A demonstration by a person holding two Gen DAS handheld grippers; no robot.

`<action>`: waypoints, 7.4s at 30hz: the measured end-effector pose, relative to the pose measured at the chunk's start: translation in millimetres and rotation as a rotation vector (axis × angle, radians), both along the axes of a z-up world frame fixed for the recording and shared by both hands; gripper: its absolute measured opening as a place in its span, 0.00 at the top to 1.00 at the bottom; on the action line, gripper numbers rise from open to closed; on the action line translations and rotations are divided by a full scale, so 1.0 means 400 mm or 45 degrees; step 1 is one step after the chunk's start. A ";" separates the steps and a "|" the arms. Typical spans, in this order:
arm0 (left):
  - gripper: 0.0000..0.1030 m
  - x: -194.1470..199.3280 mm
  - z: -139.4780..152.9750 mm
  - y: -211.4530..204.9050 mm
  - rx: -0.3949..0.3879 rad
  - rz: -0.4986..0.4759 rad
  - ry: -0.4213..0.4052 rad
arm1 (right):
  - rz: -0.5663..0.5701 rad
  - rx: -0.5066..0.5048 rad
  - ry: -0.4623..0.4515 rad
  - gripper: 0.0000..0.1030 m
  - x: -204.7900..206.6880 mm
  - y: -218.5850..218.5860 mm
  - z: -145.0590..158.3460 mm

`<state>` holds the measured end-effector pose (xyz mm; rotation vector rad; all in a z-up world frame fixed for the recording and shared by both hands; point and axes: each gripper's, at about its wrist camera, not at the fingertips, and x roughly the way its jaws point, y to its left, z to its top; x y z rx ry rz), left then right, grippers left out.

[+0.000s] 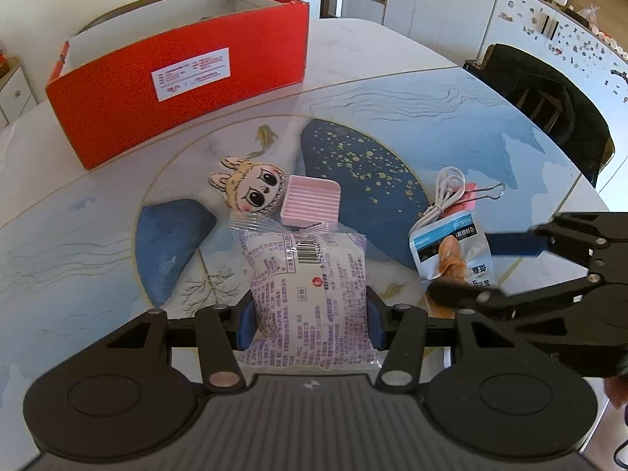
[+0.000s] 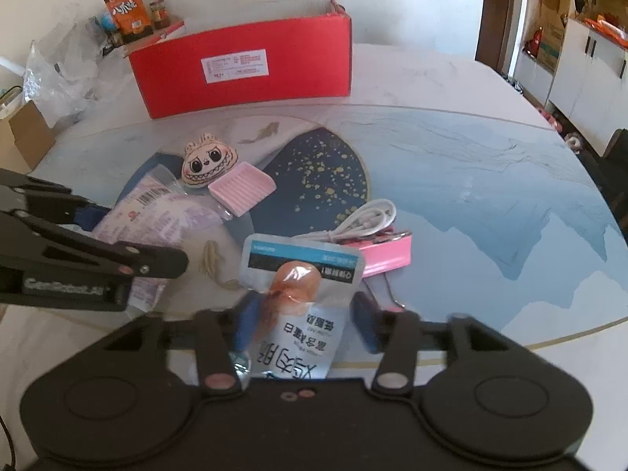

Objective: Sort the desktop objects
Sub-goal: 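Lift both held packets and carry them over the red box, then lower both packets into the red box and open both grippers, then withdraw both grippers from the box back toward the remaining items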

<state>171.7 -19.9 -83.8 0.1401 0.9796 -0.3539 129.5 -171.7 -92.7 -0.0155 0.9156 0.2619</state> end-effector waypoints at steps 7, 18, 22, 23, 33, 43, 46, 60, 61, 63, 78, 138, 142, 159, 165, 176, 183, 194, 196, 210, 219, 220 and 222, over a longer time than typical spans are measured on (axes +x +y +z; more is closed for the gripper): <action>0.50 0.004 0.017 0.049 -0.007 0.064 -0.016 | -0.027 -0.002 0.002 0.29 0.012 0.038 -0.016; 0.50 -0.001 0.021 0.077 -0.037 0.118 0.007 | 0.001 -0.043 -0.017 0.42 0.015 0.058 -0.003; 0.50 -0.004 0.033 0.086 -0.060 0.136 0.009 | -0.001 -0.021 -0.022 0.43 0.012 0.055 0.023; 0.50 -0.004 0.037 0.088 -0.064 0.140 0.007 | 0.000 -0.020 -0.023 0.43 0.012 0.057 0.031; 0.50 0.007 0.101 0.103 -0.116 0.189 -0.030 | 0.024 0.012 -0.080 0.43 0.036 0.069 0.134; 0.50 0.033 0.165 0.116 -0.154 0.225 -0.068 | 0.053 0.053 -0.145 0.43 0.099 0.079 0.226; 0.50 0.051 0.187 0.124 -0.162 0.241 -0.089 | 0.074 0.066 -0.155 0.43 0.125 0.086 0.251; 0.50 0.203 0.310 0.178 -0.175 0.366 -0.249 | 0.154 0.106 -0.287 0.43 0.314 0.124 0.374; 0.50 0.218 0.316 0.184 -0.175 0.375 -0.254 | 0.160 0.104 -0.297 0.43 0.330 0.129 0.381; 0.50 0.247 0.327 0.191 -0.170 0.392 -0.263 | 0.173 0.092 -0.324 0.43 0.357 0.136 0.394; 0.49 0.480 0.301 0.228 -0.076 0.444 -0.190 | 0.180 0.069 -0.340 0.43 0.606 0.184 0.387; 0.20 0.623 0.164 0.197 0.082 0.454 -0.139 | 0.201 0.022 -0.194 0.15 0.750 0.194 0.221; 0.20 0.607 0.187 0.210 0.047 0.482 -0.143 | 0.216 0.042 -0.202 0.13 0.733 0.186 0.246; 0.17 0.494 0.253 0.233 -0.025 0.499 -0.182 | 0.225 0.041 -0.260 0.10 0.607 0.159 0.333; 0.13 0.448 0.273 0.229 -0.027 0.477 -0.204 | 0.225 0.041 -0.290 0.07 0.545 0.141 0.357; 0.02 0.335 0.321 0.231 -0.078 0.440 -0.256 | 0.208 0.078 -0.329 0.05 0.404 0.097 0.412; 0.00 0.254 0.330 0.228 -0.132 0.383 -0.265 | 0.160 0.096 -0.339 0.04 0.313 0.061 0.425; 0.00 0.154 0.298 0.188 -0.141 0.295 -0.258 | 0.064 0.076 -0.311 0.04 0.168 -0.004 0.368; 0.00 0.142 0.286 0.182 -0.148 0.286 -0.247 | 0.049 0.071 -0.302 0.04 0.145 -0.012 0.351; 0.00 0.106 0.183 0.145 -0.108 0.275 -0.161 | 0.007 0.024 -0.223 0.05 0.045 -0.046 0.190; 0.00 0.124 0.110 0.113 -0.059 0.273 -0.098 | -0.018 0.014 -0.116 0.08 0.049 -0.075 0.090; 0.00 0.128 0.101 0.109 -0.052 0.274 -0.091 | -0.019 0.017 -0.106 0.09 0.051 -0.079 0.081; 0.00 0.136 0.085 0.102 -0.038 0.275 -0.080 | -0.020 0.016 -0.089 0.10 0.057 -0.084 0.066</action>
